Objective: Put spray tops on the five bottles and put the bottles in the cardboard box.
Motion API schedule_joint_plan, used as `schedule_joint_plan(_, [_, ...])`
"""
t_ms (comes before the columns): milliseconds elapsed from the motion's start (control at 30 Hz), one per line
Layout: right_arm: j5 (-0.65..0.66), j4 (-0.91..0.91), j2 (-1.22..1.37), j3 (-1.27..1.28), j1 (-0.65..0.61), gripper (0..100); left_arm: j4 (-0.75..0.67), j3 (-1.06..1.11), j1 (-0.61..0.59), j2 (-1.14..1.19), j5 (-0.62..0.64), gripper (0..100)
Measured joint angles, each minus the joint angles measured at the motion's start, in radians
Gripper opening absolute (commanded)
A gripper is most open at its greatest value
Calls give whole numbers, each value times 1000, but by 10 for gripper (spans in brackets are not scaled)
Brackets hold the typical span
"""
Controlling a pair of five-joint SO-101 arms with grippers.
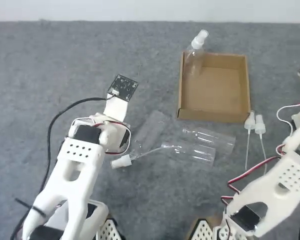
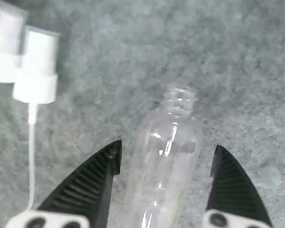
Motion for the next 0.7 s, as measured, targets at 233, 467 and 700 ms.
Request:
schedule_joint_plan(233, [-5,-6,75,-12,15,228,0,0,0,0,0,10])
schedule_joint_plan(467, [-9,-52,109,-12,15,151,0,0,0,0,0,10])
schedule_joint_plan(700, [-8,-49,109,-28,15,10,0,0,0,0,0,10])
